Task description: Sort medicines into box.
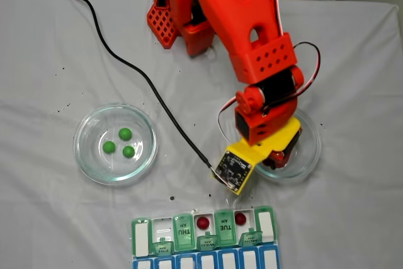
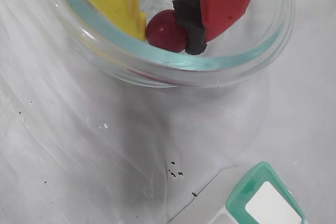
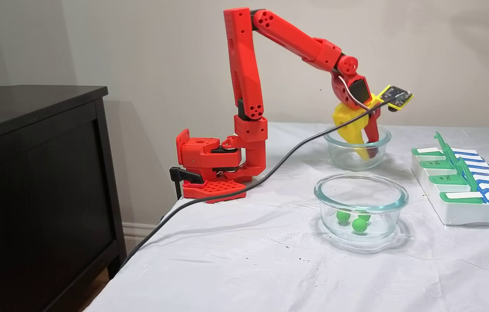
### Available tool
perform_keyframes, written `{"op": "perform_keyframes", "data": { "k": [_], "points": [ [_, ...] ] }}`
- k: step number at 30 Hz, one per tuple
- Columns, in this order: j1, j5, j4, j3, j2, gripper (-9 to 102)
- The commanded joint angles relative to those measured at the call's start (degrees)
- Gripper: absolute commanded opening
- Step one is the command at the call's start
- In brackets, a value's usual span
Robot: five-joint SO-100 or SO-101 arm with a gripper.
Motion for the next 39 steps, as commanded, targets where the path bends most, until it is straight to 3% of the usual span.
{"op": "perform_keyframes", "data": {
  "k": [1,4,12,28,39],
  "points": [
    [2.29,3.78,4.57,-7.12,6.5,0],
    [3.52,5.01,9.84,-10.72,9.76,0],
    [11.07,1.67,14.41,-18.46,15.56,0],
    [32.17,-7.47,-1.32,-23.99,-4.22,0],
    [33.57,-8.09,-2.46,-23.47,-6.86,0]
  ]
}}
